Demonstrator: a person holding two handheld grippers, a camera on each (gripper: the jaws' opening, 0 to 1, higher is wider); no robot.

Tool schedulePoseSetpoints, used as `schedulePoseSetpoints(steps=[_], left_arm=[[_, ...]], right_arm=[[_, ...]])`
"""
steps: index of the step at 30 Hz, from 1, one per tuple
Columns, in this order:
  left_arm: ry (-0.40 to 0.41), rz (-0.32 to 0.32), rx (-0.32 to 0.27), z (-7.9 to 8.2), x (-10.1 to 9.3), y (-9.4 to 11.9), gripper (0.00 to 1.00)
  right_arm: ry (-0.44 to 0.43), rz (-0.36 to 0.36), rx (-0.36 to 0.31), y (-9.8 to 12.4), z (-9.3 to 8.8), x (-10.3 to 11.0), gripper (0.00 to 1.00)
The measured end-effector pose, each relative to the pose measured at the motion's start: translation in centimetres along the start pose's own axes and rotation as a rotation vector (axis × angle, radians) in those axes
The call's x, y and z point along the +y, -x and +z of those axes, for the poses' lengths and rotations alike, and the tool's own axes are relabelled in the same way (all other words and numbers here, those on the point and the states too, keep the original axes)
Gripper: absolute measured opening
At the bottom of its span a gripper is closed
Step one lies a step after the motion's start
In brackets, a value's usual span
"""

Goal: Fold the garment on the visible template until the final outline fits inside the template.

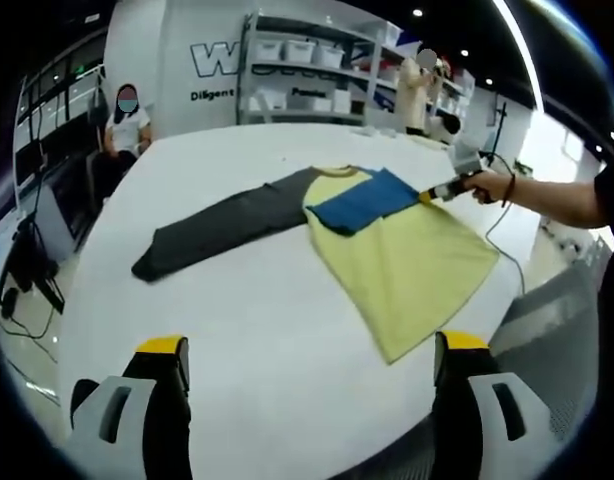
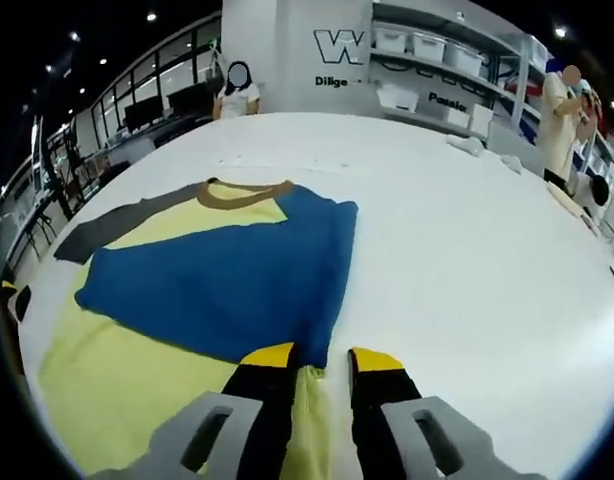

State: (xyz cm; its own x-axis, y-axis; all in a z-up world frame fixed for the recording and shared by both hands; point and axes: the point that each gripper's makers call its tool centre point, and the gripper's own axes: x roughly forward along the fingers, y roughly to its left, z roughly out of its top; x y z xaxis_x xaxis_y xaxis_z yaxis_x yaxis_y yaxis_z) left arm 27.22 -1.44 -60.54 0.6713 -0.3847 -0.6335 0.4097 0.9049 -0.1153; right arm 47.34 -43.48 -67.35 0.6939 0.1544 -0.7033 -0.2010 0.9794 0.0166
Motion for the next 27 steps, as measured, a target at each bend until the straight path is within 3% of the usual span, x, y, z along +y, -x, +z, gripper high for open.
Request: schedulePoseSetpoints(steps=[1, 3, 6, 10, 17, 22, 27], left_arm=[[0.000, 0.003, 0.000, 0.0, 0.1, 0.0, 0.97], [0.001, 0.006, -0.002, 0.1, 0.2, 0.1, 0.97], [-0.003, 0.011, -0.001, 0.2, 0.4, 0.2, 0.97], [0.000, 0.015, -0.006, 0.3, 0.5, 0.2, 0.97], [0.002, 0.015, -0.007, 0.5, 0.5, 0.0, 0.98], [-0.002, 0.014, -0.015, 0.8, 0.4, 0.0, 0.99], [-0.003, 0.026, -0.010, 0.9, 1.2, 0.0, 0.98]], right_arm=[[-0.013, 0.003, -0.013, 0.1, 0.1, 0.0, 0.24], [-0.106, 0.004, -0.109, 0.6, 1.5, -0.1, 0.34], [-0.142, 0.043, -0.123, 1.2, 1.8, 0.3, 0.49], [-0.111, 0.070, -0.150, 2.3, 2.3, 1.0, 0.57], [-0.056, 0.181, -0.169, 4.8, 2.8, 4.0, 0.81], [-0.100, 0.265, -0.199, 6.9, 3.2, 5.8, 0.95], [-0.043, 0.303, -0.201, 9.1, 2.8, 7.0, 0.99]])
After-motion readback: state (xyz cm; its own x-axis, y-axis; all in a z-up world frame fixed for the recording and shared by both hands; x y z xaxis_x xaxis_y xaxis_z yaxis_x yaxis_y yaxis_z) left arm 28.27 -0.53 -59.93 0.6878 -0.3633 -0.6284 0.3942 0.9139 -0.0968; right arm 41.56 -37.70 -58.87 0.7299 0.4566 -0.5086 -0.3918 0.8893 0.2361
